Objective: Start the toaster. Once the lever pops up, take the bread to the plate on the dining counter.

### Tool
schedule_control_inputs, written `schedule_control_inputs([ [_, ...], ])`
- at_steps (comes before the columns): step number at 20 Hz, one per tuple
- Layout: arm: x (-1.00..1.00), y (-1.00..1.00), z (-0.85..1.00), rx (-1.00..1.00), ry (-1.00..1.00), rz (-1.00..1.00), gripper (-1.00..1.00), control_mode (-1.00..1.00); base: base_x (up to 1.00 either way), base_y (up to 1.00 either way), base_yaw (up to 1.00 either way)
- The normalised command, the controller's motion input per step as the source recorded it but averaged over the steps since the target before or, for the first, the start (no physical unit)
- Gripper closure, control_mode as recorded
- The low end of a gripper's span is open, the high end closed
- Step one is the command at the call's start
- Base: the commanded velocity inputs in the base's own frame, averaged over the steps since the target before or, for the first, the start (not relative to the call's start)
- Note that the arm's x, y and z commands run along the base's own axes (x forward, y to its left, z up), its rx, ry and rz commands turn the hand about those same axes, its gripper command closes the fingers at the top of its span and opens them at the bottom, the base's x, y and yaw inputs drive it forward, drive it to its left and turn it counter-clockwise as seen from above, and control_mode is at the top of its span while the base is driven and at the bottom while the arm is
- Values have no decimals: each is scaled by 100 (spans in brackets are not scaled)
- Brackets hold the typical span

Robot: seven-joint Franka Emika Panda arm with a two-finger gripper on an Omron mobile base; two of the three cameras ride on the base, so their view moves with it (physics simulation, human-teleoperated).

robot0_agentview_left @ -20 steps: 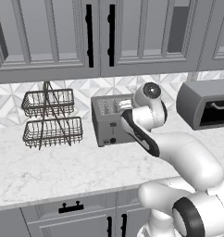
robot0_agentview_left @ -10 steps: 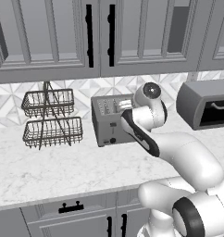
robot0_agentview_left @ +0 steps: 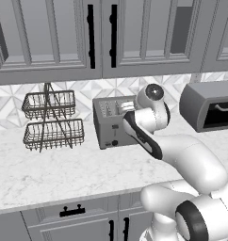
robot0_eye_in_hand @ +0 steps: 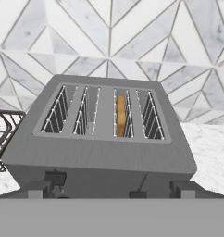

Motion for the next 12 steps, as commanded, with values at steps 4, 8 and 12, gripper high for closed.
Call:
schedule_control_inputs([
  [4, 0, 0, 0, 0, 0, 0, -100, -100, 0, 0, 0],
  [8, 0, -1, 0, 0, 0, 0, -100, -100, 0, 0, 0],
  [12, 0, -12, 0, 2, -6, 0, -100, -100, 0, 0, 0],
])
